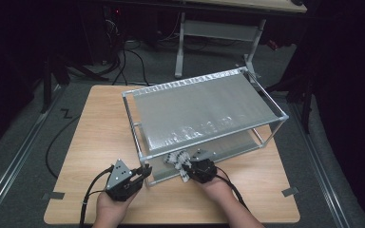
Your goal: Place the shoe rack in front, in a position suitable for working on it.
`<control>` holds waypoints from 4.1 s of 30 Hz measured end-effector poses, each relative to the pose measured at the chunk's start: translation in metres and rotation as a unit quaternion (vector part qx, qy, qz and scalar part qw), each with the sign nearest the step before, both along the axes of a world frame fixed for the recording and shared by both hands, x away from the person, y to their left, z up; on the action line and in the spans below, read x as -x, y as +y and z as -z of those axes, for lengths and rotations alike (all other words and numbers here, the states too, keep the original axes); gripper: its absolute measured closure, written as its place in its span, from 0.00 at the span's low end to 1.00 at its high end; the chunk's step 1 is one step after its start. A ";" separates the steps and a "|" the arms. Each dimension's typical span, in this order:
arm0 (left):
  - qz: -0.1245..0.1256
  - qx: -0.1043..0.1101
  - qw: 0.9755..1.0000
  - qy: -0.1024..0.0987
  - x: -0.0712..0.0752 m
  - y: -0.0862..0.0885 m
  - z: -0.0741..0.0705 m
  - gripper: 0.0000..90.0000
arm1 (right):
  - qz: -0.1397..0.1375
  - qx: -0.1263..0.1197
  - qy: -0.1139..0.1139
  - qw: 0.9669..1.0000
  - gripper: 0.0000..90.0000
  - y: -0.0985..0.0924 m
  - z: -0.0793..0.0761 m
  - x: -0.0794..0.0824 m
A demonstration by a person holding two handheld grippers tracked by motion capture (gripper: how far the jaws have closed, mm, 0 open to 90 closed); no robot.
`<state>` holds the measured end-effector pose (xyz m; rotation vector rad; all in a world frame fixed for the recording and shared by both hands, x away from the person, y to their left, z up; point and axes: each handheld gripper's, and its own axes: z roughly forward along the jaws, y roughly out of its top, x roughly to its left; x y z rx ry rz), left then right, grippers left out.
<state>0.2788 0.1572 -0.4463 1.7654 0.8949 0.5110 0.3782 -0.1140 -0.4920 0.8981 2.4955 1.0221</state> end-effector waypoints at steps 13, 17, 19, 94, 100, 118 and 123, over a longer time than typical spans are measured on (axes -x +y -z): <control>0.032 0.003 0.999 -0.001 0.006 -0.008 -0.001 0.89 | 0.001 -0.059 -0.007 0.998 0.81 0.032 -0.006 0.016; 0.033 -0.001 0.999 -0.002 0.006 -0.008 0.000 0.89 | -0.006 -0.040 0.014 0.999 0.67 0.042 0.003 0.020; 0.034 -0.001 0.999 -0.002 0.005 -0.008 0.000 0.89 | -0.017 -0.045 0.001 0.999 0.57 0.043 0.000 0.021; 0.060 -0.004 0.998 -0.008 0.008 0.009 0.002 0.89 | -0.048 -0.039 -0.066 0.996 0.63 0.067 0.004 0.061; 0.065 0.002 0.998 0.000 0.007 0.010 0.002 0.89 | -0.039 -0.018 -0.032 0.999 0.70 0.072 0.004 0.055; 0.065 0.003 0.998 -0.001 0.006 0.010 0.002 0.89 | -0.001 -0.012 -0.041 0.999 0.70 0.053 0.008 0.038; 0.060 0.008 0.998 0.002 0.007 0.010 0.003 0.89 | 0.014 -0.020 -0.031 0.999 0.70 0.046 0.008 0.037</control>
